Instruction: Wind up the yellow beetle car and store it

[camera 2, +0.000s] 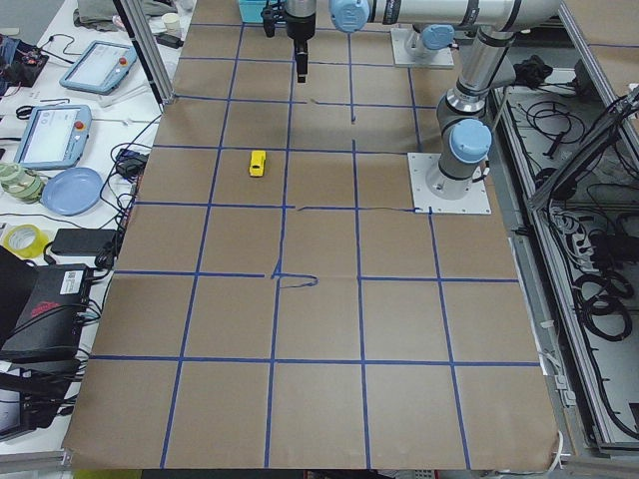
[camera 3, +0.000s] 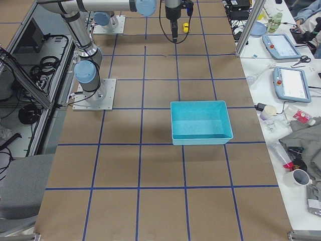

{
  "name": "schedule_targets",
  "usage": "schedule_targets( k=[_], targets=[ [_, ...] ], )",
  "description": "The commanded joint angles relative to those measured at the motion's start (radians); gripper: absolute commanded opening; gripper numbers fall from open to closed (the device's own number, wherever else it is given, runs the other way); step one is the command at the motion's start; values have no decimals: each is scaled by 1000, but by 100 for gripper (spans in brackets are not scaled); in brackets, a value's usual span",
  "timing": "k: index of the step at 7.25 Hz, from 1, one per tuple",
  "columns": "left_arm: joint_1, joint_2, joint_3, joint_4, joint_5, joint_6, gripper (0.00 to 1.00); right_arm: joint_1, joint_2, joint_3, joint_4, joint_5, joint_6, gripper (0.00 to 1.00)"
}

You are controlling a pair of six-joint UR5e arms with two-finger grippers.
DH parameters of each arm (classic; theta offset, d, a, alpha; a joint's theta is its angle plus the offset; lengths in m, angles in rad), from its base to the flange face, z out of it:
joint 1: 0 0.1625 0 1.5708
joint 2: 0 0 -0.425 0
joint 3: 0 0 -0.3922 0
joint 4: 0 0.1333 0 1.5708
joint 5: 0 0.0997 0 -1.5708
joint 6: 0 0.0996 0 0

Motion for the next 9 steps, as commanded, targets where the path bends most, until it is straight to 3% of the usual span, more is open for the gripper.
schedule_targets(
  k=[1, 9],
  targets=[
    [1, -2, 0, 4, 4, -2, 100, 0, 0, 0, 0, 0, 0, 100],
    [24, -28, -2, -1, 6, 1, 100, 0, 0, 0, 0, 2, -2, 100]
  ],
)
